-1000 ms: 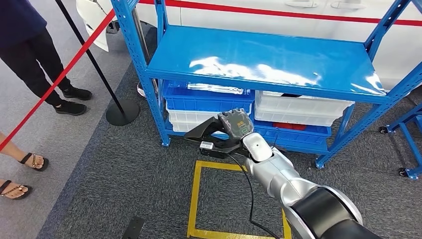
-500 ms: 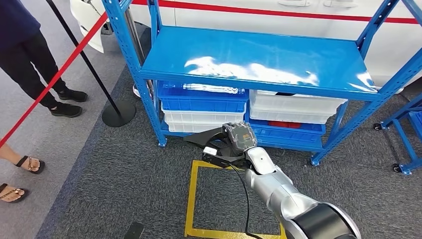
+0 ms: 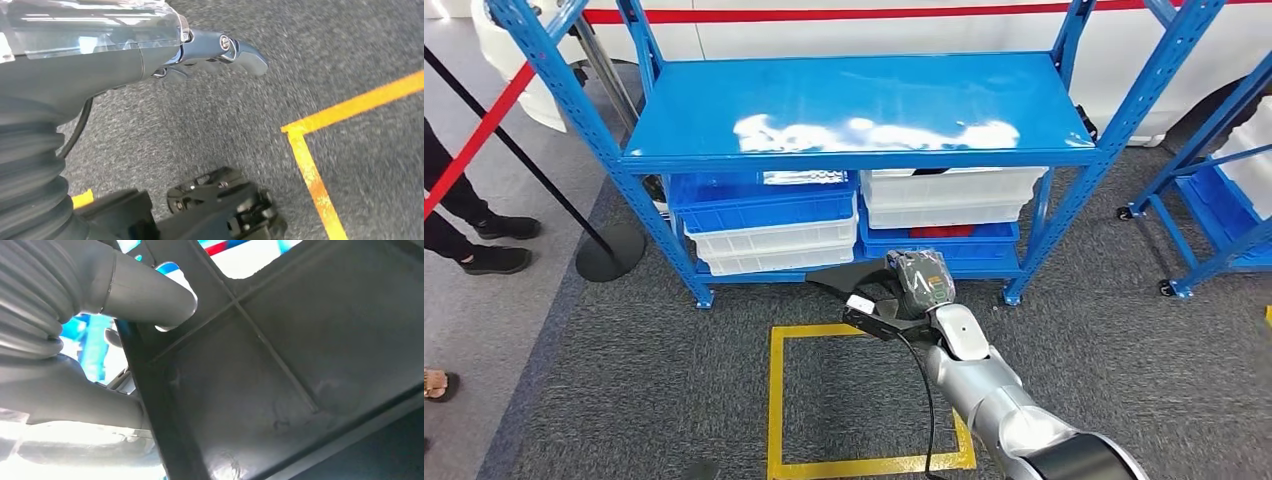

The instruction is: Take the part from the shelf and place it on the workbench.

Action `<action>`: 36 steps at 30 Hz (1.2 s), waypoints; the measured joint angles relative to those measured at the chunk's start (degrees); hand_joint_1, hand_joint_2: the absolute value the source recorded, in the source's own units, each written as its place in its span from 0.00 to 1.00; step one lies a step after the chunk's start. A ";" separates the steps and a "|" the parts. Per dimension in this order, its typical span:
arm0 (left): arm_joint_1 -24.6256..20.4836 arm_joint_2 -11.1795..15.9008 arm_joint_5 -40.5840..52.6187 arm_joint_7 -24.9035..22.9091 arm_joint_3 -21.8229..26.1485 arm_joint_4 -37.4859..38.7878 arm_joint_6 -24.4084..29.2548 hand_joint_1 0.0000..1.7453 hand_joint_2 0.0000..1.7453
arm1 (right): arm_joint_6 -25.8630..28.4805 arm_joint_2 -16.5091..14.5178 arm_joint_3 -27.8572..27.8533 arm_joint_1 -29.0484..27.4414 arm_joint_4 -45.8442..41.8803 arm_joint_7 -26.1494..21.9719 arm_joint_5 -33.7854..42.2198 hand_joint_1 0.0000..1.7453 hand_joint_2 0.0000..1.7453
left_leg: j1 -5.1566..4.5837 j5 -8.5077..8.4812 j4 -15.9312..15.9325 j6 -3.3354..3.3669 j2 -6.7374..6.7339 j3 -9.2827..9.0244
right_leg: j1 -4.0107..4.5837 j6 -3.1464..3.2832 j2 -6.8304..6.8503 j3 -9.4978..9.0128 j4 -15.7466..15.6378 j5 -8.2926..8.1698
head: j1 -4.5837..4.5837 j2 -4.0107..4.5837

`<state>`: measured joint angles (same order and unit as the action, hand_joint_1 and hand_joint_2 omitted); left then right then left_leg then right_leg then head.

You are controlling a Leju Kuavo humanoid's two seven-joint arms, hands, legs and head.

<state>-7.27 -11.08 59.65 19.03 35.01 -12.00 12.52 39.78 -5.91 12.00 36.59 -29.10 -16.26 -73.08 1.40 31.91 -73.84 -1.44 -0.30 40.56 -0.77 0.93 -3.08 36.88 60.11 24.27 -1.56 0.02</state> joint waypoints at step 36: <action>1.29 1.07 -1.21 -7.44 0.75 0.00 -1.04 0.00 1.00 | 0.13 -0.83 -9.12 -5.47 -6.73 -6.22 3.18 1.00 1.00 | -0.68 -4.83 15.24 1.22 3.97 -8.46 | -0.14 -0.98 -3.45 -0.58 -1.30 -0.84 | 0.03 0.00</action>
<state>-5.98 -10.01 58.44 11.59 35.76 -12.00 11.48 39.91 -6.73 2.88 31.12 -35.84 -22.48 -69.90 0.72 27.08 -58.60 -0.21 3.67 32.10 -0.91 -0.06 -6.54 36.30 58.81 23.43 -1.52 0.02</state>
